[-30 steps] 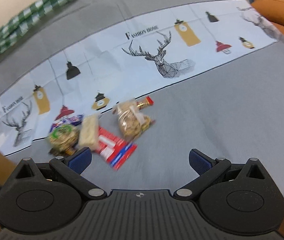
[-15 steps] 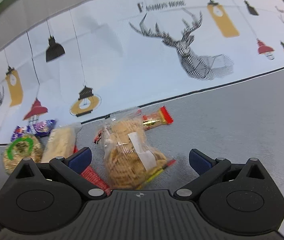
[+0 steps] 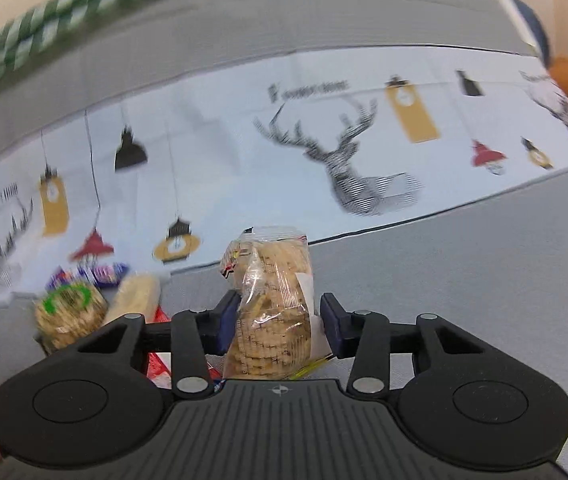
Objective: Organize snacks
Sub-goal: 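Grasp the yellow wafer bar with the left tool while the right tool grasps the cookie bag, then carry the yellow bar and cookie bag over the cardboard box with both tools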
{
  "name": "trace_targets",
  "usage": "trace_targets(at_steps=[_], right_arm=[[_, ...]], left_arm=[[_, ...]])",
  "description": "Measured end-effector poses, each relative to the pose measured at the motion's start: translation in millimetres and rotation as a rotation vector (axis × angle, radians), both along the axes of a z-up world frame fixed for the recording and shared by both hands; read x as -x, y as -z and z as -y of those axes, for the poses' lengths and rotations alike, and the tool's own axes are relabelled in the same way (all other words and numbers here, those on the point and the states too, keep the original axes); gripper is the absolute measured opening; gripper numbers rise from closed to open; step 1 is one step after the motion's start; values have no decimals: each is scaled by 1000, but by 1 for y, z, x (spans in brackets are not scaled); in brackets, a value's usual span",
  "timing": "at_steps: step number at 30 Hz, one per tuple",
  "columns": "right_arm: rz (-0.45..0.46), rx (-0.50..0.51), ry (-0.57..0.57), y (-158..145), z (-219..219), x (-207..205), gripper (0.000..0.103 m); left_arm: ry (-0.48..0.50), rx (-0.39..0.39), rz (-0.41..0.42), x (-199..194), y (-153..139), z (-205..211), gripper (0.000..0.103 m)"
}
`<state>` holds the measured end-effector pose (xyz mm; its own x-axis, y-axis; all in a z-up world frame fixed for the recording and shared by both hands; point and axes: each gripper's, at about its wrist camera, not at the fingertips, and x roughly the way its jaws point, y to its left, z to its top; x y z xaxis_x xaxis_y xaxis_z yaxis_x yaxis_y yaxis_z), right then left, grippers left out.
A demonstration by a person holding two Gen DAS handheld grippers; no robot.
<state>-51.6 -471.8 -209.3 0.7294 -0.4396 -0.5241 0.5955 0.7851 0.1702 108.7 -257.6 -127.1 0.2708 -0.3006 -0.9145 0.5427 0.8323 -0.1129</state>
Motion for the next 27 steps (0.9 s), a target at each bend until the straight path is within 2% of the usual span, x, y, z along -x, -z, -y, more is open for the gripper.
trace_targets(at_steps=[7,14,21,27], right_arm=[[149,-50,52,-44,-27,65,45],[246,-19,13,-93,-93,114,45],[294,14,-159,-133,-192,149,45],[259,-24,-332,-146,-268,172,45]], left_arm=[[32,57,74,49,-54,-47,11],[1,94,151,92,-99,-126,11],[-53,70,216,132,-121,-216,11],[-98,59,244,165,-122,-285,11]])
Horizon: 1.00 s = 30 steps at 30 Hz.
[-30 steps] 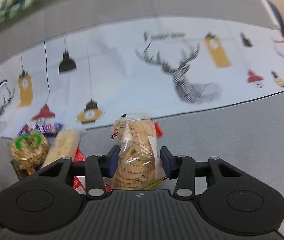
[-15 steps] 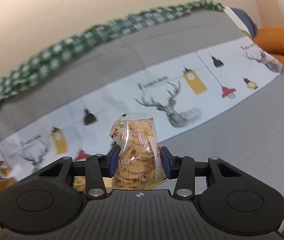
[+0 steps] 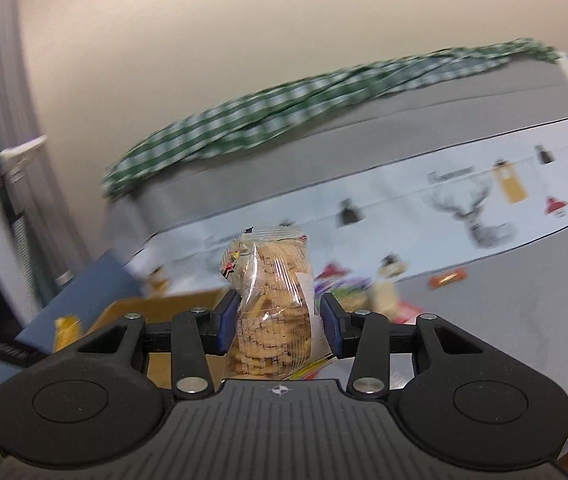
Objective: Organize snacks
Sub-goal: 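Carry the yellow bar and cookie bag over the cardboard box with both tools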
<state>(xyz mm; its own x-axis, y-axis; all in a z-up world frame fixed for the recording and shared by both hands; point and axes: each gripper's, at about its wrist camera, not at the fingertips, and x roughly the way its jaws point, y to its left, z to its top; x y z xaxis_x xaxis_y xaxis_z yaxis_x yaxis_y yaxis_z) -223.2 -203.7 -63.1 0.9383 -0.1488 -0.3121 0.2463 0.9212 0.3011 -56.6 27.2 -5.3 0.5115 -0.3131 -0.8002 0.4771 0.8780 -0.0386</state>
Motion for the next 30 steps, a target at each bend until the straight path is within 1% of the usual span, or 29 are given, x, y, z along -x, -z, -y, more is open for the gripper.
trace_targets(at_steps=[8,11,14,21,30], right_arm=[[-66,43,-191,-3,-94,22,45],[-84,69,-241,-5,-117,23,45],[-80,109,-268,-12,-134,24,45],[-79,154,-279,-22,-149,29,45],[-86,164,-280,-22,-151,27,45]], left_arm=[[-53,21,39,43,5,-59,11],[-70,38,34,53,9,-74,11],[-85,67,24,58,9,-85,11],[-89,102,41,61,4,-94,11],[-101,119,44,59,5,-100,10]])
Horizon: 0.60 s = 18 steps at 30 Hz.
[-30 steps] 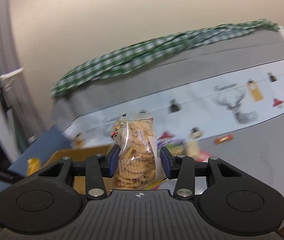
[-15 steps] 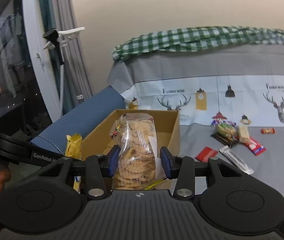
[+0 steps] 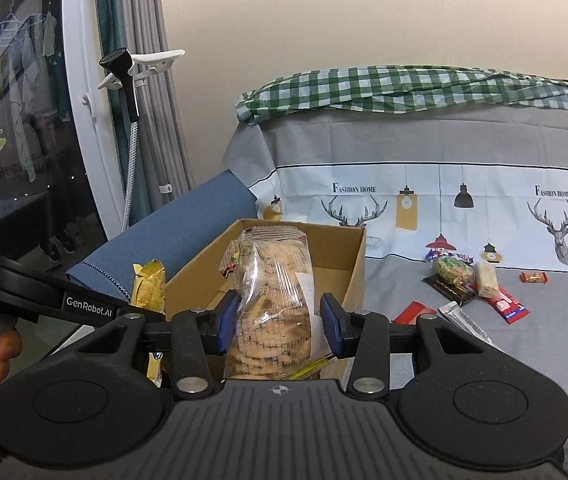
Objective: Organize snacks
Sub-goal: 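Carry the yellow bar and cookie bag over the cardboard box with both tools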
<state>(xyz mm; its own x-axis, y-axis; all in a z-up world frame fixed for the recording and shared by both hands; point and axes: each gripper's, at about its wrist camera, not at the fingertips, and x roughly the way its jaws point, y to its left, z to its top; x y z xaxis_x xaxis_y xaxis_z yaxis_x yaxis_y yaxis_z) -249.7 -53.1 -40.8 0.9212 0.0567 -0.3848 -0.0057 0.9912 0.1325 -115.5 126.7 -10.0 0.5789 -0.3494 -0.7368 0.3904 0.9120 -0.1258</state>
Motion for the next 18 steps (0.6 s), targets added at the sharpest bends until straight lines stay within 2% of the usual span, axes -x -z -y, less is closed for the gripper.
trace_targets(at_steps=[18], right_arm=[[-40,-5,-2,6,1,-11,45]], left_arm=[[-12,3,-23,-10,10,0,10]])
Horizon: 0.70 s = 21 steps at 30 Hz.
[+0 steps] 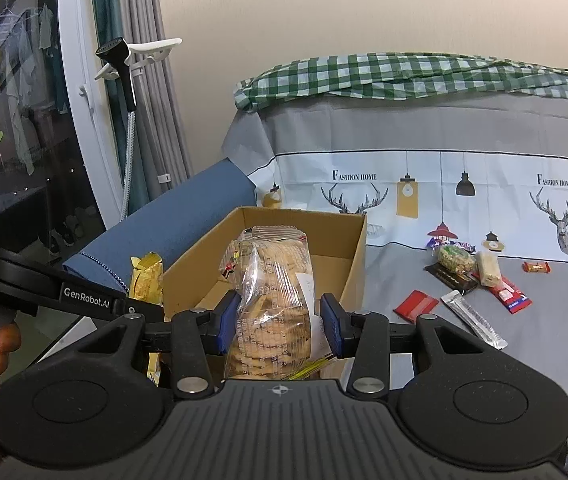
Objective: Organize snacks
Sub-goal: 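Carry the yellow bar and cookie bag over the cardboard box with both tools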
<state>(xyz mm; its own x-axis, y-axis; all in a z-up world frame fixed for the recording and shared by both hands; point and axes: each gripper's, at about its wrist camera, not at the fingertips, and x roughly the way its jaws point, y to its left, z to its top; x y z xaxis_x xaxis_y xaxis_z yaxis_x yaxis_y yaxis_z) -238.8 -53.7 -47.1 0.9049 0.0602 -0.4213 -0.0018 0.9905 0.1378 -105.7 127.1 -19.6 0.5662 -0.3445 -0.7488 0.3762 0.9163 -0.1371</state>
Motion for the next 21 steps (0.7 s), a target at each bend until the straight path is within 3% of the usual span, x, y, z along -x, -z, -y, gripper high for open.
trace_targets(at_steps=[21], right_arm=[[-27,44,-38,4,-5,-36,45]], left_arm=[[-53,5,24,-48,-6,-11,10]])
